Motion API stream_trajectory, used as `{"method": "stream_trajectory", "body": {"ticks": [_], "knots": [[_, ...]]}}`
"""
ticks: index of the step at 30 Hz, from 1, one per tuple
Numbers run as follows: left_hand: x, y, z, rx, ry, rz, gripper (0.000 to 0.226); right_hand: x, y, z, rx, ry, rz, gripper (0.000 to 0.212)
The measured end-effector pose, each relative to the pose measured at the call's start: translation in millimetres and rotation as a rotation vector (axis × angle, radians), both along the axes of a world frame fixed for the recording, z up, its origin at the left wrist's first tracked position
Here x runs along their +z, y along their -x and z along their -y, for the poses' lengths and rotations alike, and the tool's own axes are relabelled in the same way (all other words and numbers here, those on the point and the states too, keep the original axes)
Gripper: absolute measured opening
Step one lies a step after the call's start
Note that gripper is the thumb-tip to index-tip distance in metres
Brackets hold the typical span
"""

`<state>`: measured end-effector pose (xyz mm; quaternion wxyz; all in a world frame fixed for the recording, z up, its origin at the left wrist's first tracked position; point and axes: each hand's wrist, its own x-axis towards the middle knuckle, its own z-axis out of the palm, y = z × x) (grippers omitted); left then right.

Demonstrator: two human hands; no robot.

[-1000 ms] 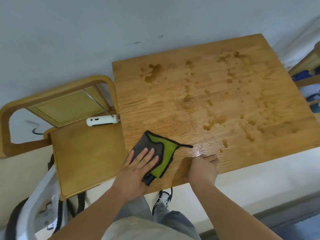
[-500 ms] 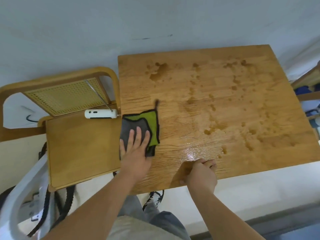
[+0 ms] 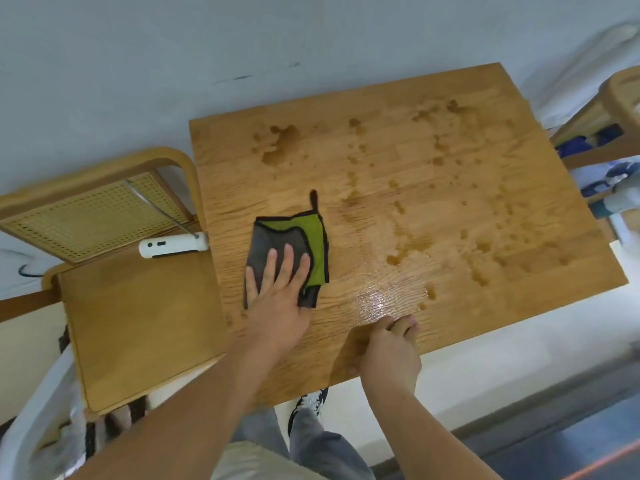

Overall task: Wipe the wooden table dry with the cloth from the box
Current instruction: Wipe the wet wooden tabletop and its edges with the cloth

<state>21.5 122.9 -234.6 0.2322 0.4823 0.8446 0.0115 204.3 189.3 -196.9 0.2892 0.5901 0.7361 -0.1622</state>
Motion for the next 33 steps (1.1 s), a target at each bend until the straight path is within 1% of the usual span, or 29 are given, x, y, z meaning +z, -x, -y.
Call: {"method": "stream_trajectory", "body": {"ticks": [1, 2, 3, 4, 6, 7, 8, 9, 12, 13, 14, 15, 17, 19, 20, 21, 22, 23, 24, 25, 26, 27, 28, 30, 31, 33], "knots": [[1, -18, -1, -0.01, 0.007, 0.002, 0.086, -1, -2, 1, 0.001, 0.006, -0.012, 0.103], [4, -31, 2, -0.086, -0.005, 0.007, 0.085, -2, -4, 2, 0.003, 0.006, -0.03, 0.102], [4, -36, 8, -0.229, -0.026, 0.009, 0.082, -2, -6, 3, -0.001, -0.001, -0.056, 0.098], [4, -32, 13, -0.423, -0.05, 0.023, 0.079, -4, -9, 3, -0.009, -0.01, -0.083, 0.093], [3, 0, 10, -0.782, -0.066, 0.033, 0.077, -4, -14, 4, -0.03, -0.005, -0.136, 0.084], [3, 18, 3, -0.865, -0.069, 0.002, 0.077, -3, -16, 3, -0.038, -0.001, -0.155, 0.082], [4, 31, -8, -0.865, -0.042, -0.029, 0.078, -2, -17, 3, -0.042, -0.002, -0.174, 0.084], [5, 38, -20, -0.782, 0.01, -0.046, 0.082, 0, -18, 3, -0.042, -0.007, -0.188, 0.085], [14, 16, -42, -0.296, 0.079, 0.02, 0.086, 3, -19, 5, -0.072, 0.001, -0.203, 0.088], [15, -2, -40, -0.214, 0.077, 0.037, 0.085, 3, -19, 5, -0.086, 0.005, -0.202, 0.088], [16, -20, -31, -0.206, 0.072, 0.045, 0.083, 3, -20, 4, -0.091, 0.002, -0.206, 0.087], [15, -35, -18, -0.268, 0.06, 0.045, 0.079, 3, -20, 4, -0.094, -0.006, -0.221, 0.085], [13, -49, 17, -0.54, 0.011, 0.053, 0.08, -1, -27, 7, -0.103, -0.015, -0.273, 0.082], [5, -32, 39, -0.822, -0.012, 0.06, 0.08, -9, -32, 9, -0.103, -0.066, -0.329, 0.075], [2, -14, 39, -0.909, -0.027, 0.051, 0.08, -11, -35, 10, -0.098, -0.098, -0.364, 0.07], [2, 4, 35, -0.957, -0.043, 0.017, 0.081, -12, -38, 11, -0.085, -0.109, -0.392, 0.071], [5, 18, 28, -0.942, -0.033, -0.016, 0.083, -13, -43, 12, -0.079, -0.089, -0.412, 0.079], [9, 27, 22, -0.869, 0.013, -0.035, 0.086, -13, -47, 13, -0.097, -0.046, -0.44, 0.09], [15, 30, 19, -0.728, 0.06, -0.025, 0.088, -9, -49, 13, -0.155, -0.005, -0.489, 0.094], [19, 26, 17, -0.541, 0.08, 0.002, 0.088, -2, -52, 12, -0.242, 0.011, -0.553, 0.088], [21, 16, 15, -0.373, 0.08, 0.011, 0.087, 4, -55, 11, -0.334, -0.008, -0.624, 0.078], [23, 0, 13, -0.265, 0.075, -0.005, 0.087, 13, -59, 10, -0.409, -0.045, -0.688, 0.069], [24, -18, 10, -0.213, 0.077, -0.025, 0.087, 22, -62, 8, -0.459, -0.076, -0.725, 0.06], [23, -58, 7, -0.219, 0.087, -0.011, 0.087, 36, -71, 7, -0.515, -0.095, -0.746, 0.045], [23, -78, 9, -0.271, 0.086, 0.006, 0.087, 41, -75, 6, -0.528, -0.096, -0.749, 0.042], [21, -109, 17, -0.467, 0.07, 0.006, 0.086, 45, -82, 6, -0.521, -0.112, -0.744, 0.034]]}}
